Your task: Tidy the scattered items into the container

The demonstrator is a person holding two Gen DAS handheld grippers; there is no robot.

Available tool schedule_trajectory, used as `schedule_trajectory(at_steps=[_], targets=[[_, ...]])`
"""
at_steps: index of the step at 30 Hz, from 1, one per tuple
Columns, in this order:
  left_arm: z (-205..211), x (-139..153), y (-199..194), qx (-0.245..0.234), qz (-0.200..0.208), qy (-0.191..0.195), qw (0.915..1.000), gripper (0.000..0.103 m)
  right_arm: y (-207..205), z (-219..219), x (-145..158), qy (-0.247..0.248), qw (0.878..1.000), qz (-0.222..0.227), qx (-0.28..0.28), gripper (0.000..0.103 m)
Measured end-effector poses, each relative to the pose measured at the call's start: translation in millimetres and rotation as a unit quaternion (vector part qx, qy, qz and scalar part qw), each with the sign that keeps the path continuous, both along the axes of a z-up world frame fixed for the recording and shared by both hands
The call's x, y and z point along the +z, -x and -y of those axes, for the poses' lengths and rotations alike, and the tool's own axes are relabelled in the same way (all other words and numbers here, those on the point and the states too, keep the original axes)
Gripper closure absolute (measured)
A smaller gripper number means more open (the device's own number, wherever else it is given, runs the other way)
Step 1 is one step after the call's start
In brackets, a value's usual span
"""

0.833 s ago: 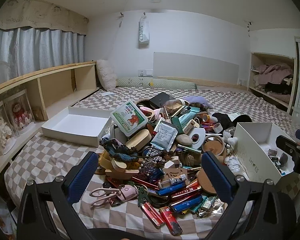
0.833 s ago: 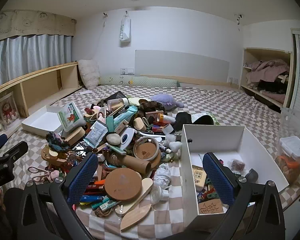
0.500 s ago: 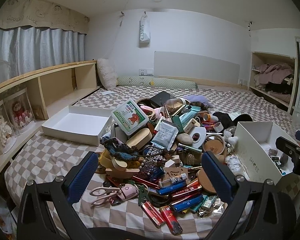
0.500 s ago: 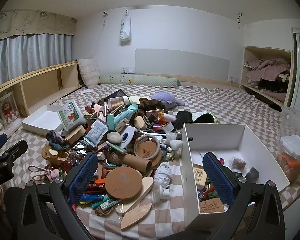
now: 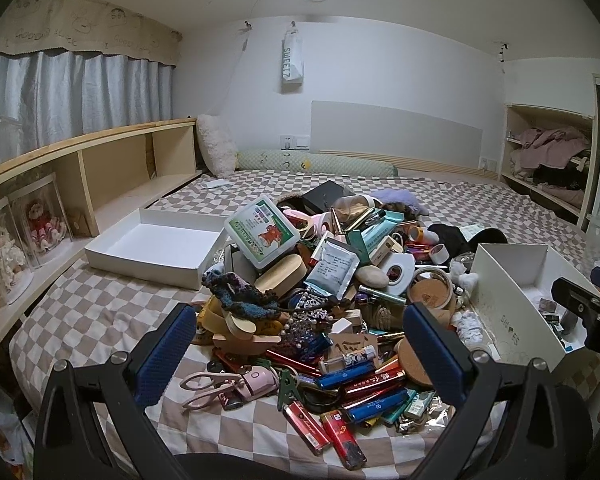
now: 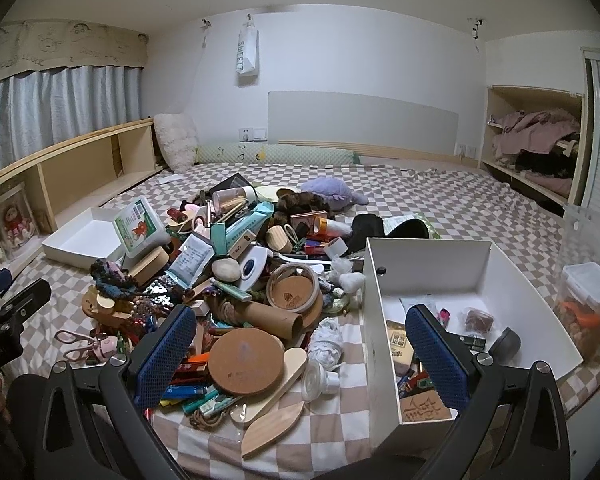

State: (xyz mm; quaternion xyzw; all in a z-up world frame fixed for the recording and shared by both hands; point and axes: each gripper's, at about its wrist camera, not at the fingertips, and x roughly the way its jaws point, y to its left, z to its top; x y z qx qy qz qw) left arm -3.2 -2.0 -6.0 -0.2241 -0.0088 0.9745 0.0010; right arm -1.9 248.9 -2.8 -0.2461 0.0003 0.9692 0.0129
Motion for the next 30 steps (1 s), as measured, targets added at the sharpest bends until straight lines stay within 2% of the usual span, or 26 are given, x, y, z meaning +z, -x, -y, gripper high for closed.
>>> schedule_trajectory(at_steps=[9,19,30], targets=[[-0.7,-0.3,-0.9,0.013,-0.003,0.005,0.9999,0.000,2.2,1.0,-2.8,0.000,1.000,0.006,0.001,0.000],[6.1,8.6,3.5,0.002,-0.014,-0.021,0.9997,0.000,12.2,-2.1,2.0,0.003,1.000,0.005,0.005,0.000],[9.2,37.2,33.3,-0.015,-0.037,-0.016,0.9991,0.000,39.1,-7.6,31.6,0.019,0.999,-0.030,0.008,0.000]])
